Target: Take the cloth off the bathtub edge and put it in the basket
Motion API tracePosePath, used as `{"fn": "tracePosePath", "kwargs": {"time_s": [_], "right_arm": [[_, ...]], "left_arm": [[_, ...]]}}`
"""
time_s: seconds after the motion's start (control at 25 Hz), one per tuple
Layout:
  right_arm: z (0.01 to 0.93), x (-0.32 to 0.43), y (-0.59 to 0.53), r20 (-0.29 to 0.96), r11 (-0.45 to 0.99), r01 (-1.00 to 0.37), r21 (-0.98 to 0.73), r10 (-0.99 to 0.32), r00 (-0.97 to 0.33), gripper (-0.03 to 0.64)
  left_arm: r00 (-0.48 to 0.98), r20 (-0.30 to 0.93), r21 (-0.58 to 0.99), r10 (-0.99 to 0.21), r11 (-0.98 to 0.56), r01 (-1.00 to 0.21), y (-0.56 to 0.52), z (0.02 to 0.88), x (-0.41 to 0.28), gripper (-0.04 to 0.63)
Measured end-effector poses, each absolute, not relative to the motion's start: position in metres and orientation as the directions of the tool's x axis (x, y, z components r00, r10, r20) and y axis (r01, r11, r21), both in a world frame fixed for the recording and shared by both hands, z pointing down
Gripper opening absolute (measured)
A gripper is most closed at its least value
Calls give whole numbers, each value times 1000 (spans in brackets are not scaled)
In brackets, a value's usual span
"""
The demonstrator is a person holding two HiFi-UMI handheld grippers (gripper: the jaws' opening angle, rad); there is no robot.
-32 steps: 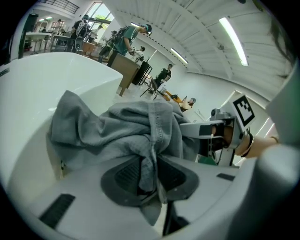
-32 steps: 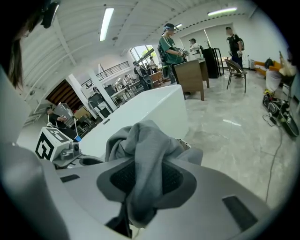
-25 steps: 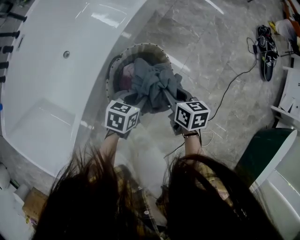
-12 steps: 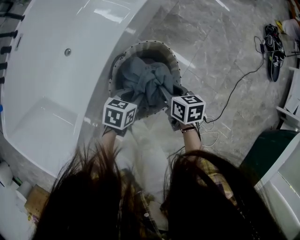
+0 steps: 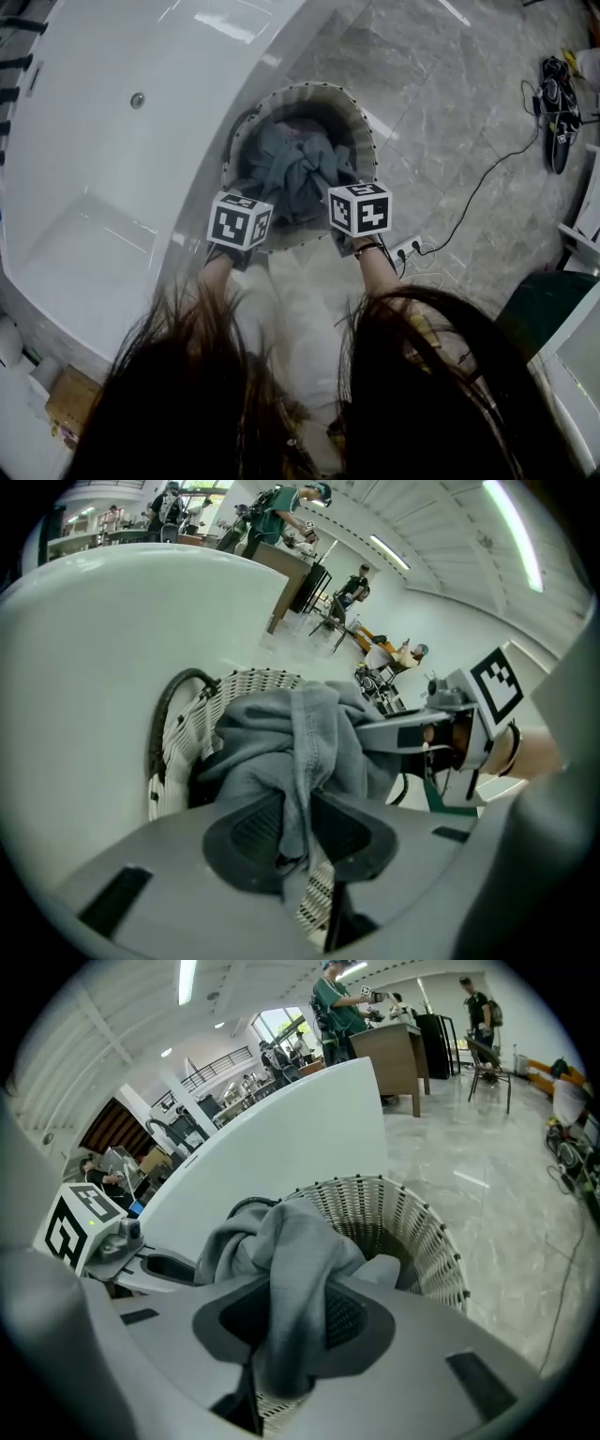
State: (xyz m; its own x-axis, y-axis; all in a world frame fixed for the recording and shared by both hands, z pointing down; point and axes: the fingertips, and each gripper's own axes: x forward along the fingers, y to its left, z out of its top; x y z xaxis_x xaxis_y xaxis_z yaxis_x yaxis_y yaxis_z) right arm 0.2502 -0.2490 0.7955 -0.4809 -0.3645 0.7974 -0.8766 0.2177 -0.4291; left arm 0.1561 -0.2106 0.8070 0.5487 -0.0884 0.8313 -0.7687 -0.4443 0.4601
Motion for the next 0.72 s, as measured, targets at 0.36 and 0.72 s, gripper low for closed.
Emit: {"fn": "tracePosePath", "kwargs": {"time_s": [0.36, 0.72], "right_arm": [[840, 238, -240, 850, 225, -894, -388, -289, -441, 118], [866, 240, -225, 881, 215, -907, -361, -240, -408, 121]], "left_arm": [[526, 850, 470, -27, -414, -780, -201, 848, 145, 67], [512, 858, 475, 23, -414, -777, -190, 870, 146, 66]]}}
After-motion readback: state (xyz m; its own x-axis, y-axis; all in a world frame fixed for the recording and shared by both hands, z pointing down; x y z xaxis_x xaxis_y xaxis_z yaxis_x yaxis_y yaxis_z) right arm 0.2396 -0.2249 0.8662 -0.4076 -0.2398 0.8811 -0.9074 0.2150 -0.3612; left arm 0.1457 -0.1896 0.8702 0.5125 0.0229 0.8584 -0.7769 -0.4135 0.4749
